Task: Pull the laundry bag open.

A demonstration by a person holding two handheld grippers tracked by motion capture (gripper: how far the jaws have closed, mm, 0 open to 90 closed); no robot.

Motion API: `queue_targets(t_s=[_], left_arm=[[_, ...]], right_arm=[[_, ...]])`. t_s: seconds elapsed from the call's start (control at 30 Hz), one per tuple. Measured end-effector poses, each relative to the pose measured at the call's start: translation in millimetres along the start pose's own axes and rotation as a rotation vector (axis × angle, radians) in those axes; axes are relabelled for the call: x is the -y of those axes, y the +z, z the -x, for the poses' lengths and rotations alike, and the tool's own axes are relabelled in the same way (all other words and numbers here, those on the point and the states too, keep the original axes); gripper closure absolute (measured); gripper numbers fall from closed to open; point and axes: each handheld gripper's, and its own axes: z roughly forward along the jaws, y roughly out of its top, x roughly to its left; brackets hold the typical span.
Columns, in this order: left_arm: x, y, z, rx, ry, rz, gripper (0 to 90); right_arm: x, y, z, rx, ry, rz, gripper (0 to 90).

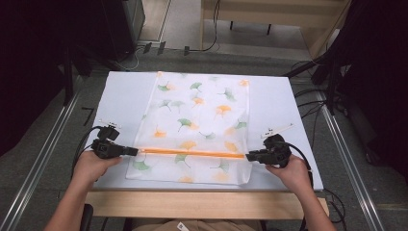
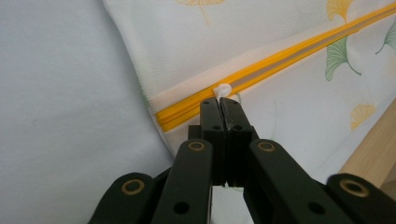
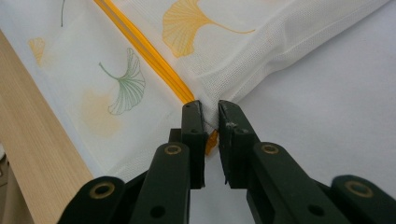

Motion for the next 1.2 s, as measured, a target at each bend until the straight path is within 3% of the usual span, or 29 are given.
queue_targets(t_s=[0.13, 0.2, 0.3, 0.7, 1.03, 1.2], left_arm=[[4.0, -7.1, -8.0, -0.012, -0.033, 0.019, 90.0], [6.2, -9.3, -11.3, -0.037, -0.034, 0.02, 90.0], [8.4, -11.4, -14.6, -0.035, -0.033, 0.018, 90.0], [7.2, -7.7, -8.8, -0.019, -0.026, 0.013, 90.0], [6.1, -1.9, -0.6, 0.003, 0.008, -0.016, 90.0], [6.2, 0.5, -0.1, 0.005, 0.002, -0.017, 90.0]], right_arm=[[1.1, -1.0, 4.1, 0.008, 0.014, 0.0, 83.1], [1.2, -1.3, 5.8, 0.012, 0.022, 0.001, 83.5], [0.7, -1.9, 6.8, 0.012, 0.022, 0.005, 83.6], [0.7, 0.8, 12.2, 0.031, 0.036, -0.012, 83.4], [4.0, 3.2, 25.6, 0.063, 0.054, -0.005, 81.4], [4.2, 6.6, 29.2, 0.074, 0.057, -0.012, 80.4]])
